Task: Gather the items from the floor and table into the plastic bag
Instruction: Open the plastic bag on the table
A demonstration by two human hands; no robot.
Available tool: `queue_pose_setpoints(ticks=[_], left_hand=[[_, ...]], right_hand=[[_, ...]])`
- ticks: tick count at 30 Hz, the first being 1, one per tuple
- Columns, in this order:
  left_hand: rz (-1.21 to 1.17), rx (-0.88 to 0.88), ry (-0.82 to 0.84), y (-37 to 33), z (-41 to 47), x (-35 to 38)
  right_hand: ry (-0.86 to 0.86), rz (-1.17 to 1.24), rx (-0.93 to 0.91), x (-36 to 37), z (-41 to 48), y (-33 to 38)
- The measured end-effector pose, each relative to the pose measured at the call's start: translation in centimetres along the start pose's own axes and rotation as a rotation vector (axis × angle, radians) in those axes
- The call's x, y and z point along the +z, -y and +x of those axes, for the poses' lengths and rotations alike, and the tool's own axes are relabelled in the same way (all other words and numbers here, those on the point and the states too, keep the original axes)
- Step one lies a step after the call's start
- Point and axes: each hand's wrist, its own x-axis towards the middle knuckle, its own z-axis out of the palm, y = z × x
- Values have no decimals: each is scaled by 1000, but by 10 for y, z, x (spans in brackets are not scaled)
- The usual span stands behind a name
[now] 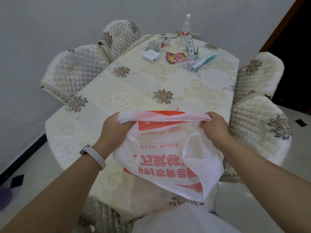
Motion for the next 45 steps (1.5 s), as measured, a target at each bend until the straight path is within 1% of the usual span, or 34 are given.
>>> queue_pose_setpoints(ticks=[2,3,4,6,7,8,9,10,12,14,16,21,25,30,33,35,37,39,41,45], left_hand=[[46,21,4,-2,-2,-1],[117,26,37,1,0,-4],[202,28,81,2,1,-6],[473,50,169,11,4,-11],[605,53,180,16,7,-14],[679,80,164,21,9,-16],[703,119,119,25,11,-18],[684,154,71,27,12,-19],[582,141,-17,29,11,-18],[508,124,-82,29,10,-12],[506,92,-109,28,9,-6],[547,81,-21,27,2,8],[596,15,0,27,-6,18],[605,-4,49,26,-7,26],[564,-5,66,34,-6,20],[539,-8,77,40,-9,13],[529,21,62,44,-16,8],[564,102,27,46,-24,4],[655,199,14,47,-33,3],[800,315,0,40,-56,9]], right_hand=[[-11,-53,-69,1,-4,5],[-11,-107,-121,0,-4,5],[-3,-159,-162,-2,-4,4],[21,-251,-216,-9,-2,0],[32,-325,-246,-13,-1,-2],[43,-425,-281,-16,-1,-2],[58,-530,-309,-19,-1,-2],[73,-620,-331,-21,-1,-2],[99,-709,-357,-20,-1,-1],[111,-693,-359,-15,-1,-1],[131,-648,-327,-7,-1,-1],[139,-543,-239,4,-6,-7],[123,-469,-232,10,-12,-7],[114,-515,-220,10,-13,-10],[99,-506,-184,7,-10,-10],[122,-498,-190,4,-11,-14],[142,-530,-239,0,-14,-22],[128,-556,-291,-4,-18,-30],[105,-579,-364,-8,-23,-35],[89,-660,-497,-20,-35,-36]])
